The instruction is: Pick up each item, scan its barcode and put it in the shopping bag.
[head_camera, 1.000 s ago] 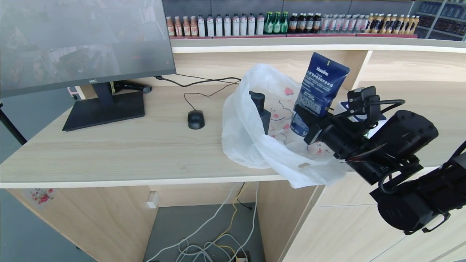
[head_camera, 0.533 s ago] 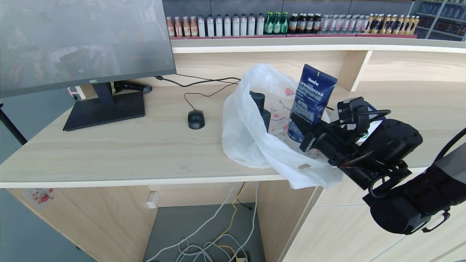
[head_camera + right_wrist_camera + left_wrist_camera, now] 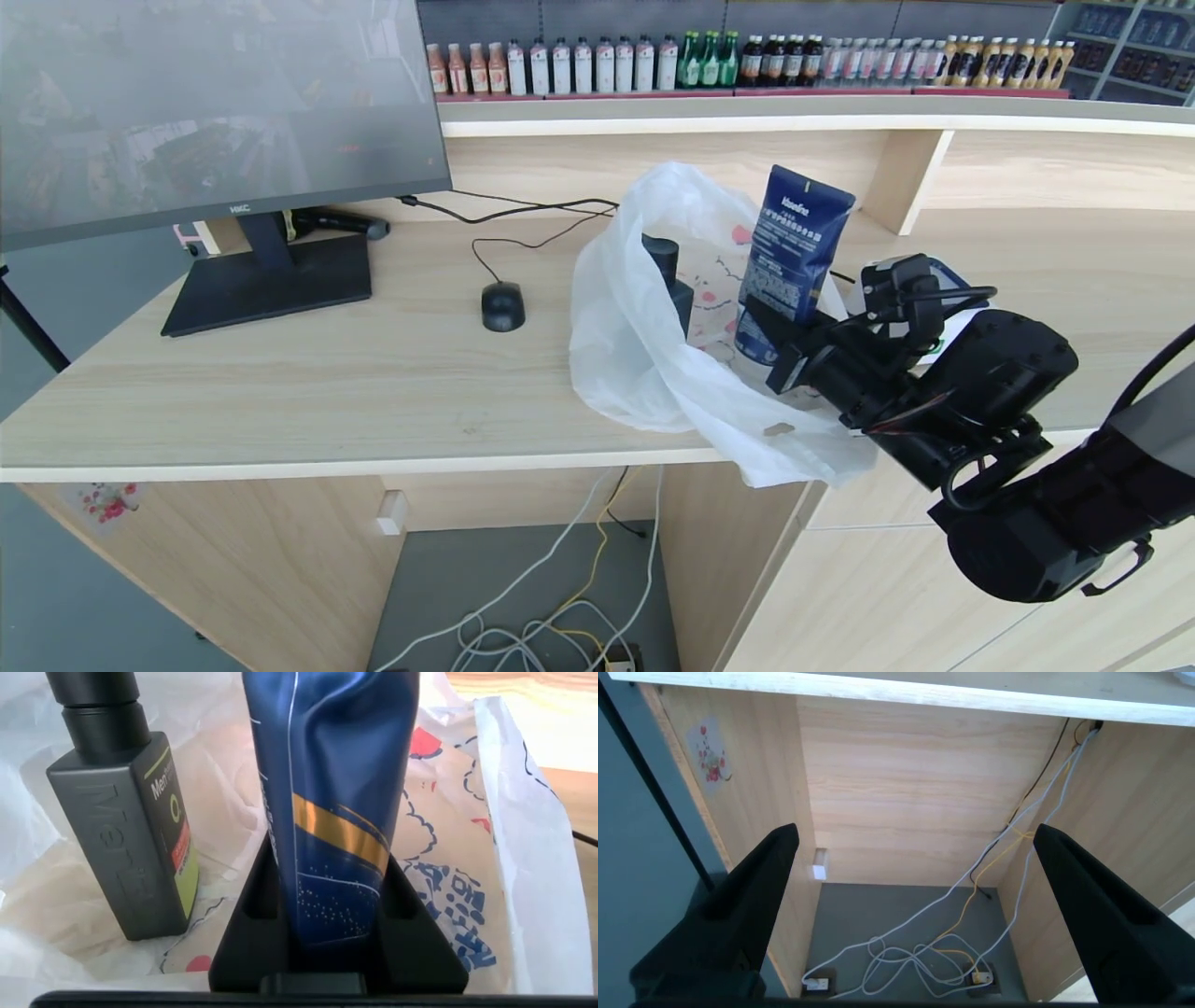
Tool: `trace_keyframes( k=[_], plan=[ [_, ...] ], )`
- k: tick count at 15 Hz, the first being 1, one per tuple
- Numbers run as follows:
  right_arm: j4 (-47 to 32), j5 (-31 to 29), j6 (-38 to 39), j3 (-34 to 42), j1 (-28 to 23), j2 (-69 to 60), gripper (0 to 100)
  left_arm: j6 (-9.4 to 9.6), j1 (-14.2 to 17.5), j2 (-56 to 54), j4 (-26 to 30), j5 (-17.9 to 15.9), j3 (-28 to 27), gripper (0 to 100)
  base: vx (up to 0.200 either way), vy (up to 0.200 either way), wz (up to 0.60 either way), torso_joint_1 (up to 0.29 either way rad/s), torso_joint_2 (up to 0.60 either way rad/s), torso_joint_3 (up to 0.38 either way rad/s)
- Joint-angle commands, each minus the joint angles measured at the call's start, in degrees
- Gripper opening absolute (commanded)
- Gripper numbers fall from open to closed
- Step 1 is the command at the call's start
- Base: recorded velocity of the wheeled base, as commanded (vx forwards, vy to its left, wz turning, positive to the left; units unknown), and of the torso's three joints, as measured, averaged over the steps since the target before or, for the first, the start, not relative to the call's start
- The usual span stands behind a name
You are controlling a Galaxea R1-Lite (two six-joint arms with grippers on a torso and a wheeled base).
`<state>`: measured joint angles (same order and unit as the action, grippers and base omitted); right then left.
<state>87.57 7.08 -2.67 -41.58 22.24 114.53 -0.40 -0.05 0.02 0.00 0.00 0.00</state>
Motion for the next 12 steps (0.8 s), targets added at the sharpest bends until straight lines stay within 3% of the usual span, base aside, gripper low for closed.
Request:
trace_keyframes(
  k=[1,12],
  plan=[
    [-0.11,0.04,-0.05,0.01,0.0,0.52,0,-0.04,-0.04,-0.02,0.0,0.0,0.0,100,0.0,0.0,0.0,0.0,0.0,0.0],
    [0.06,0.12,-0.23,0.1,0.0,0.25,0,-0.04,-0.04,-0.02,0.0,0.0,0.0,100,0.0,0.0,0.0,0.0,0.0,0.0]
  ],
)
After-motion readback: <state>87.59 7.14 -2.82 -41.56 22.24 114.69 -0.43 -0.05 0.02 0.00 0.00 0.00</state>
